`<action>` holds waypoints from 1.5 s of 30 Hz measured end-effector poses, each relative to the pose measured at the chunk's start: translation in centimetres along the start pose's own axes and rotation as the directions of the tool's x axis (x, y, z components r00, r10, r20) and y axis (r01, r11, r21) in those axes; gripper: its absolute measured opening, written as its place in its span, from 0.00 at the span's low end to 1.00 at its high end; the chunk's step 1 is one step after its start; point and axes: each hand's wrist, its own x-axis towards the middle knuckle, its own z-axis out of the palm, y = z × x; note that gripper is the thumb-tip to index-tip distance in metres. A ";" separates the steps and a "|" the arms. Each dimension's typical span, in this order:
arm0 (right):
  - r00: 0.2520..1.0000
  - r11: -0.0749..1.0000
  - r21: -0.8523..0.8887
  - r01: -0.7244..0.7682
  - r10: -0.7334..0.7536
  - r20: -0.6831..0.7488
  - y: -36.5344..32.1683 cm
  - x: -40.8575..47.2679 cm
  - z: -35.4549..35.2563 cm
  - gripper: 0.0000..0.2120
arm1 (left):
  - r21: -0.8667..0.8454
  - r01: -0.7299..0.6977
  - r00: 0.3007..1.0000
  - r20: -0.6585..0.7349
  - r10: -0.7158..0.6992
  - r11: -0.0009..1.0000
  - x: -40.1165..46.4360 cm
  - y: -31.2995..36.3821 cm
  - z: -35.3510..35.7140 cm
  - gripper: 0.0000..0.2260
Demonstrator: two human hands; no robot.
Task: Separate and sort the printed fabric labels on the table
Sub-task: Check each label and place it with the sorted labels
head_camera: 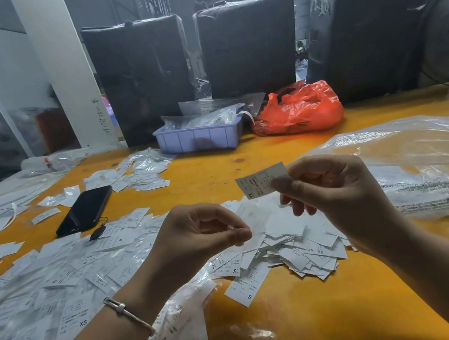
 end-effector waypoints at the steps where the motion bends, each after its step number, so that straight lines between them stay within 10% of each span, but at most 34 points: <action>1: 1.000 1.000 0.001 -0.003 0.003 0.000 0.0 0.0 -0.1 0.05 | -0.001 -0.001 1.000 0.002 0.001 1.000 0.0 0.0 0.0 0.12; 17: 0.979 0.989 -0.127 -0.077 0.099 0.176 1.0 0.1 -0.4 0.10 | -0.007 0.005 1.000 -0.007 -0.005 1.000 0.0 0.0 0.1 0.11; 26: 0.998 0.990 -0.136 -0.043 0.037 -0.047 1.3 0.4 -0.9 0.06 | 0.006 -0.015 0.998 -0.053 0.016 1.000 0.1 -0.1 0.0 0.09; 30: 0.998 0.991 -0.116 -0.060 0.064 0.024 1.1 0.1 -0.5 0.20 | 0.018 -0.019 0.997 -0.068 0.021 1.000 0.1 -0.2 -0.1 0.08; 45: 0.966 0.938 -0.342 -0.053 0.135 0.219 1.8 -0.4 1.2 0.05 | 0.215 -0.122 0.992 0.037 0.117 0.969 -0.2 -0.1 0.3 0.10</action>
